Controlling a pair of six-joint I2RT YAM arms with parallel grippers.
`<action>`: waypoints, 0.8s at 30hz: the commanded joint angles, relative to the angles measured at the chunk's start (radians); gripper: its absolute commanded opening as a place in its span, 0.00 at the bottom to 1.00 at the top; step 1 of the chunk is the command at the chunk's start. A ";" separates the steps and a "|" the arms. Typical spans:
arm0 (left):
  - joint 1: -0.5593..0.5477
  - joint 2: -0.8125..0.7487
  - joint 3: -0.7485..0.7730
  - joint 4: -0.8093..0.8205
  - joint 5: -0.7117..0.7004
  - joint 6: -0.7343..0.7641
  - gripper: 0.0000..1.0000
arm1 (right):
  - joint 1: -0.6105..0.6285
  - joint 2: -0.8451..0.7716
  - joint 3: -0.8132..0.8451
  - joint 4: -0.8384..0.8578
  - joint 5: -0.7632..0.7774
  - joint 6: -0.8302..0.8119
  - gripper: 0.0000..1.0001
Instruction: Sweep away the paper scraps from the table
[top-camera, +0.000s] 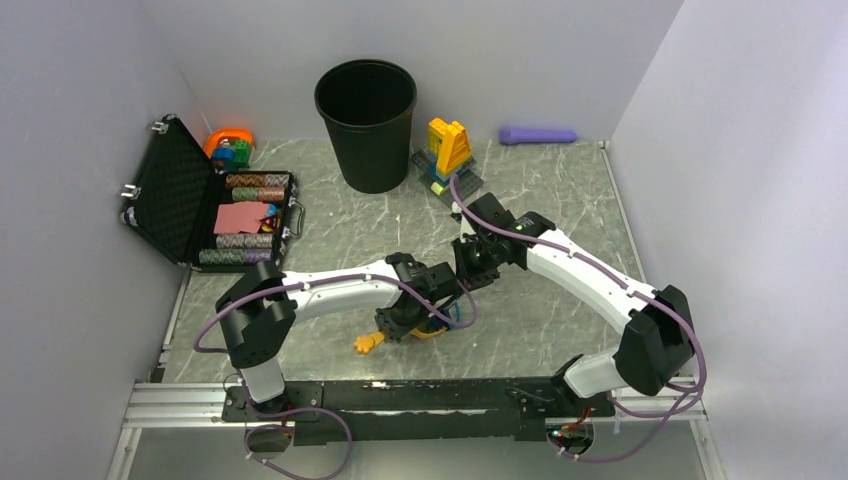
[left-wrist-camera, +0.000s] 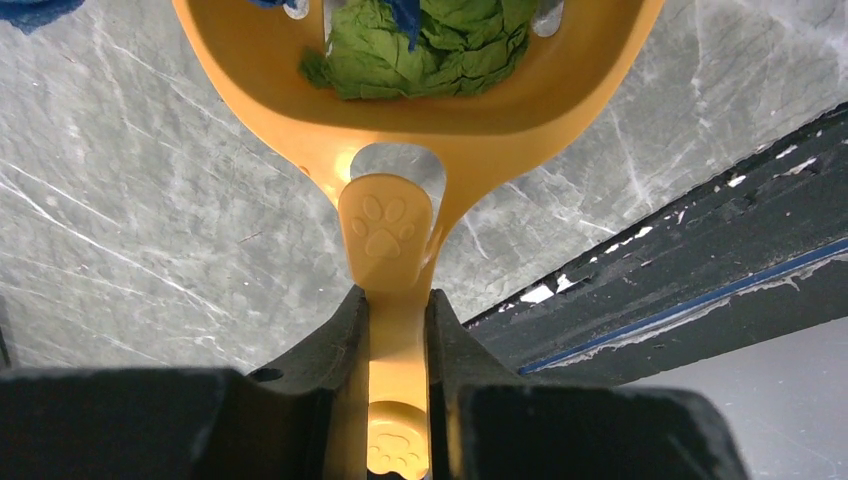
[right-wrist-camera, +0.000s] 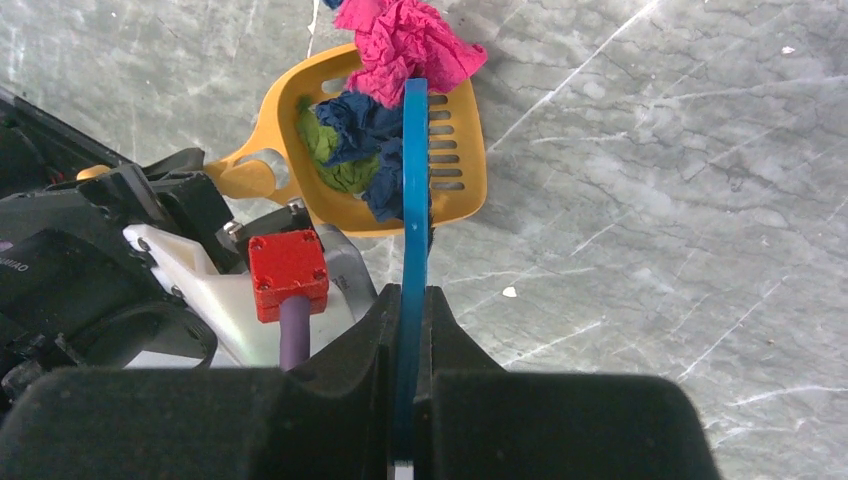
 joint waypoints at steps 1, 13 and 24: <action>-0.007 -0.013 -0.019 0.057 -0.010 -0.039 0.00 | 0.011 -0.032 0.034 -0.030 0.007 -0.014 0.00; 0.010 -0.066 -0.062 0.101 0.015 -0.088 0.00 | 0.009 -0.115 0.082 -0.180 0.056 -0.021 0.00; 0.011 -0.131 -0.105 0.162 -0.006 -0.096 0.00 | -0.049 -0.168 0.142 -0.218 0.213 0.018 0.00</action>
